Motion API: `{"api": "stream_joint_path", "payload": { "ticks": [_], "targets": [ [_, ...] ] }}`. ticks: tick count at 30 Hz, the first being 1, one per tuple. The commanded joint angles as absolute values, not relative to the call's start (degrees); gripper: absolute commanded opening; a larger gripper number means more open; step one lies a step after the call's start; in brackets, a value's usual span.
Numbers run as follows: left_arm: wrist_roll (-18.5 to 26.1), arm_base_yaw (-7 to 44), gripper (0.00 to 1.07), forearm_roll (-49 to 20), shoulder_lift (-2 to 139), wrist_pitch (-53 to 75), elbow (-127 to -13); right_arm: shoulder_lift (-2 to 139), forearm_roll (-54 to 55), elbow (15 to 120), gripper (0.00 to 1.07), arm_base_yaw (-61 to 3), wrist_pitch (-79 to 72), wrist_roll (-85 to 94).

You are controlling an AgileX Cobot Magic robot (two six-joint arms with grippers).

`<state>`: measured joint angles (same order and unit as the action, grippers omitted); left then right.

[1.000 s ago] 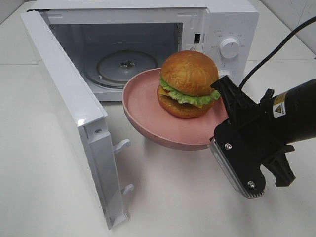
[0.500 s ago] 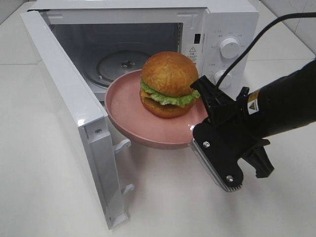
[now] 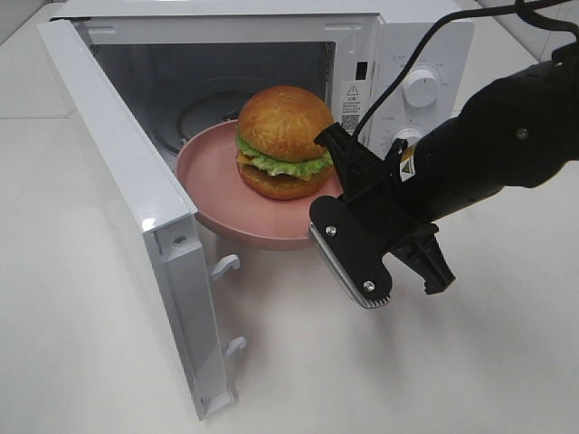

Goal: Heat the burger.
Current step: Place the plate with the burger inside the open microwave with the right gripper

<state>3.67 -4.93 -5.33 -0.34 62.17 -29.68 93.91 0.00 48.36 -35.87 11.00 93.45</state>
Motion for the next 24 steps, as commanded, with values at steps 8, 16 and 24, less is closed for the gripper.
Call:
{"api": "stream_joint_path", "payload": {
  "ticks": [8, 16, 24],
  "targets": [
    [3.6, -4.6, 0.98, -5.2, -1.1, 61.2, -29.6, 97.4, -0.4, 55.1, 0.00, -35.9, 10.1, 93.0],
    [3.6, -4.6, 0.98, -5.2, -1.1, 61.2, -29.6, 101.5, -0.5, 60.7, 0.00, -35.9, 11.0, 92.9],
    [3.6, -4.6, 0.98, -5.2, -1.1, 61.2, -29.6, 104.9, -1.9, 65.6, 0.00, -35.9, 12.7, 92.1]
  ]
}}
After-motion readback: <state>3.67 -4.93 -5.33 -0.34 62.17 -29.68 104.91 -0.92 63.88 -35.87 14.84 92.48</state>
